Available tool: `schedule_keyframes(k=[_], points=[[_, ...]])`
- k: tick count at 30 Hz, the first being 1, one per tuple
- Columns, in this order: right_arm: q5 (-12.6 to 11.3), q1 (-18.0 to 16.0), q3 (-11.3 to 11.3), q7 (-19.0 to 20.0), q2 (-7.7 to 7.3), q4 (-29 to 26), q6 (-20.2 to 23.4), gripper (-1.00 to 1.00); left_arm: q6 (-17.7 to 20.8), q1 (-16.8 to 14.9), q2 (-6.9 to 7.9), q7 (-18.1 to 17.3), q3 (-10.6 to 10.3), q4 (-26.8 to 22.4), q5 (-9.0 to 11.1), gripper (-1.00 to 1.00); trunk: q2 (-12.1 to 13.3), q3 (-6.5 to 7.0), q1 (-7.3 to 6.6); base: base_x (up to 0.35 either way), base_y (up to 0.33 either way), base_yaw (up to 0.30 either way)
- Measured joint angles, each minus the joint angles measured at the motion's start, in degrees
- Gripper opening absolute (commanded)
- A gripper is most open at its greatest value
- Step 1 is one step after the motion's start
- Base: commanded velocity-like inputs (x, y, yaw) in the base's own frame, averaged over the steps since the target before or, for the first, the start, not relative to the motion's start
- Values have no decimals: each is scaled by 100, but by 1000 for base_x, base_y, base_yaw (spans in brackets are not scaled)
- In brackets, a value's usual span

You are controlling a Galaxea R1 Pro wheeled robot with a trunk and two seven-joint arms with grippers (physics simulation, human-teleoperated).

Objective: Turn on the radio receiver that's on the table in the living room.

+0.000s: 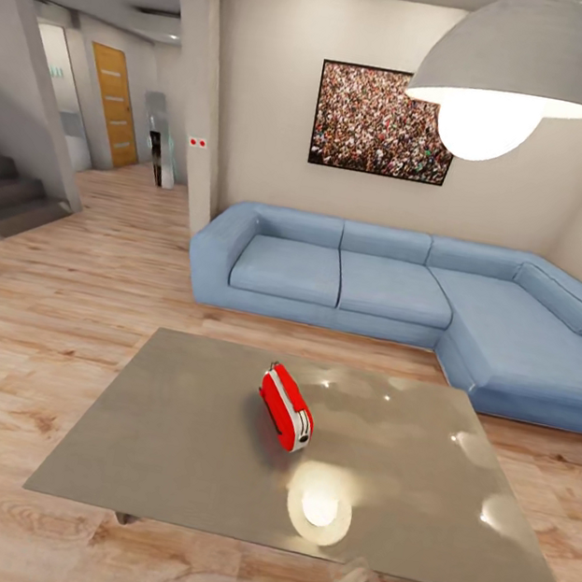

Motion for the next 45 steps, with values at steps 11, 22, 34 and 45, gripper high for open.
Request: schedule_keyframes(k=[11,22,34,45], points=[[-656,996,3,-256,-396,14,-589,100,-816,677,31,8,5,165,-590,-100,441,198,-242,0,0,0],[-604,1159,37,-248,-492,-3,-577,100,-1258,956,-41,5,6,157,-592,-100,764,343,-418,0,0,0],[-657,1162,32,-207,-478,4,-574,100,-1231,958,-287,14,12,157,-585,-100,764,343,-418,0,0,0],[-659,1162,32,-206,-477,0,-574,100,-1218,958,-1025,-1,13,159,-583,-100,764,343,-418,0,0,0]])
